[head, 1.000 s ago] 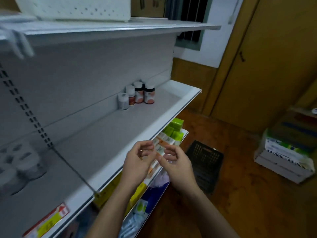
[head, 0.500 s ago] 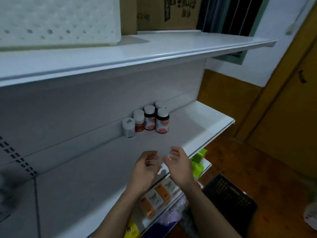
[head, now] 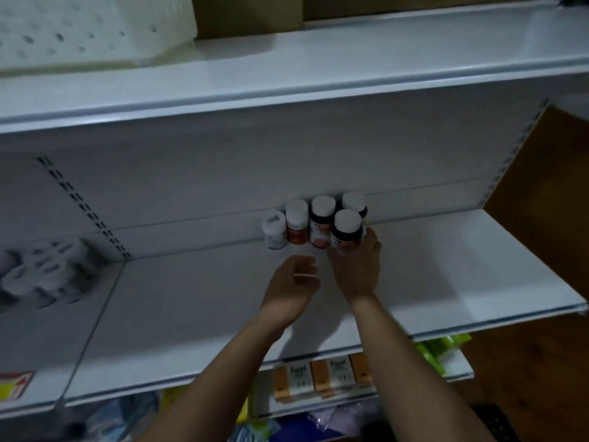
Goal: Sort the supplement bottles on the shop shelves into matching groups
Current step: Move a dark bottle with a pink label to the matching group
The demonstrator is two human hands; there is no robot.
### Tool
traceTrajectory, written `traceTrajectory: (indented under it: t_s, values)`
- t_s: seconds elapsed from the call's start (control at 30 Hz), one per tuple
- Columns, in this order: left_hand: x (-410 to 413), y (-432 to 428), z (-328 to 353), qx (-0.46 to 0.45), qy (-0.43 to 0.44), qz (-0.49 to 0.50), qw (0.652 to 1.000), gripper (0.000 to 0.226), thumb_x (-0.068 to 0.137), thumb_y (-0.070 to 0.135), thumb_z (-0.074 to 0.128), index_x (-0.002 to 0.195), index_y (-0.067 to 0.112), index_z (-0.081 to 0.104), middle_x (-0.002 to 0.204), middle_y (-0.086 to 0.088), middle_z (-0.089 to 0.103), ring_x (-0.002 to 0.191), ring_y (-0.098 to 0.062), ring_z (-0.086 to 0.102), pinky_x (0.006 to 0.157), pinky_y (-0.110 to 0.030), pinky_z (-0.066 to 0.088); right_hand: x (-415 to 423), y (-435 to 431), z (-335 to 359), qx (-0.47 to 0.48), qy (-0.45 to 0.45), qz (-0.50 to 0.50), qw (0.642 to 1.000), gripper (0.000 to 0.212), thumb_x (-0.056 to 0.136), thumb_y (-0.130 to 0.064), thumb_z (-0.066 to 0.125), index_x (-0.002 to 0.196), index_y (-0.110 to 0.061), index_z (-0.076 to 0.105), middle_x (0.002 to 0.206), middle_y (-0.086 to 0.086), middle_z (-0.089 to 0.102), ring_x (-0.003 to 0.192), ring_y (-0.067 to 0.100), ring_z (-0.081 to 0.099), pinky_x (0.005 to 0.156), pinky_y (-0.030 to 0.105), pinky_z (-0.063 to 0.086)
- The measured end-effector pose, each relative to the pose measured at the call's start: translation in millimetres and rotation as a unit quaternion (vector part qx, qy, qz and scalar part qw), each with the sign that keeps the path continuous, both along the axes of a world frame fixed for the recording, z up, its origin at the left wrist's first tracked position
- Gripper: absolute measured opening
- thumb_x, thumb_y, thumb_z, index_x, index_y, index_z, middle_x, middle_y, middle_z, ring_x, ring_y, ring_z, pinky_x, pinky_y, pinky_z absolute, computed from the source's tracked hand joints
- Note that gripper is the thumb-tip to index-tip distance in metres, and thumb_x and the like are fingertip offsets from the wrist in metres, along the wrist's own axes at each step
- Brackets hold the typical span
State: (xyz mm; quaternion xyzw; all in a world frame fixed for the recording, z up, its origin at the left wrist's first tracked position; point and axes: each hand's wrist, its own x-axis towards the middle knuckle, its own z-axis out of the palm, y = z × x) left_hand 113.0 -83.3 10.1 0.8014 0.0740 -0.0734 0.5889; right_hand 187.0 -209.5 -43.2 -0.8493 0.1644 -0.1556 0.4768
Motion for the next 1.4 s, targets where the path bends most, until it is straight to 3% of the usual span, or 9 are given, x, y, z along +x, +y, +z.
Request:
traceTrajectory:
  t_s: [0.17,0.27,0.43,0.53,0.6,0.67,0.83,1.17,1.4]
  values:
    - [-9,-3,-3,-0.006,0.012,0.057,0.998,0.032,0.089,0.007,0.058,0.116,0.023,0.058,0.11,0.004,0.064,0.095,-0.012,0.063,0.074,-0.029,0.055,15,-5,-10,0.035,0.024,0.045,0.998,0.059,0.076,-0.023,0.076,0.121,-0.003,0.043,0.119,0.017,0.054,0.109,0.037,0.057,0.087,0.047,0.05]
    - [-26,-1,-8,-0.024,0.016,0.093,0.995,0.035,0.088,0.002,0.058,0.118,0.019,0.059,0.112,-0.001,0.066,0.097,-0.014,0.063,0.074,-0.031,0.056,9,-7,-8,0.054,0.028,0.065,0.996,0.064,0.073,-0.02,0.078,0.125,-0.003,0.044,0.123,0.017,0.055,0.113,0.035,0.056,0.09,0.044,0.05]
    - [-70,3,-11,-0.055,0.012,0.088,0.995,0.039,0.091,0.007,0.06,0.125,0.024,0.052,0.117,0.001,0.061,0.09,-0.003,0.066,0.068,-0.02,0.055,-59,-6,8,0.144,0.025,0.111,0.983,0.072,0.075,-0.02,0.081,0.136,-0.014,0.042,0.111,-0.001,0.064,0.096,0.014,0.062,0.073,0.013,0.047]
    - [-100,16,-6,-0.098,0.001,0.073,0.992,0.042,0.091,0.012,0.062,0.128,0.028,0.05,0.115,0.004,0.061,0.08,0.006,0.067,0.062,-0.014,0.053,-113,-1,19,0.165,0.011,0.11,0.98,0.072,0.072,-0.03,0.082,0.13,-0.028,0.041,0.103,-0.008,0.062,0.09,0.013,0.065,0.079,0.033,0.058]
    - [-123,28,2,-0.122,-0.007,0.06,0.991,0.05,0.089,0.022,0.066,0.133,0.034,0.048,0.12,0.008,0.06,0.092,-0.001,0.067,0.073,-0.021,0.056,-149,9,30,0.179,0.032,0.137,0.974,0.058,0.072,-0.038,0.08,0.118,-0.042,0.045,0.109,-0.008,0.066,0.092,0.013,0.069,0.08,0.043,0.059]
    - [-142,35,8,-0.146,-0.009,0.048,0.988,0.053,0.089,0.029,0.066,0.136,0.04,0.046,0.122,0.01,0.06,0.104,-0.009,0.065,0.086,-0.031,0.057,-182,19,44,0.213,0.038,0.167,0.962,0.046,0.075,-0.038,0.078,0.109,-0.05,0.05,0.11,-0.007,0.069,0.093,0.011,0.07,0.081,0.04,0.059]
    - [-223,67,15,-0.303,0.007,0.104,0.947,0.034,0.095,0.017,0.057,0.125,0.032,0.055,0.112,-0.005,0.07,0.1,-0.023,0.07,0.091,-0.047,0.055,-274,74,68,0.235,0.021,0.216,0.948,0.038,0.084,-0.022,0.071,0.116,-0.036,0.057,0.103,-0.006,0.072,0.088,0.004,0.07,0.07,0.022,0.057]
    - [-336,115,7,-0.463,0.031,0.172,0.869,0.03,0.094,0.013,0.045,0.119,0.02,0.06,0.103,-0.012,0.073,0.086,-0.022,0.07,0.068,-0.033,0.054,-387,130,65,0.195,0.032,0.266,0.944,0.042,0.086,-0.016,0.068,0.119,-0.038,0.056,0.112,-0.005,0.069,0.095,0.012,0.069,0.073,0.027,0.059]
    - [-357,115,30,-0.468,-0.021,0.147,0.871,0.034,0.091,0.017,0.043,0.122,0.011,0.058,0.1,-0.013,0.071,0.083,-0.02,0.067,0.064,-0.029,0.055,-409,128,82,0.181,-0.025,0.304,0.935,0.047,0.082,-0.021,0.071,0.114,-0.05,0.053,0.106,-0.017,0.066,0.093,0.013,0.067,0.073,0.034,0.061]
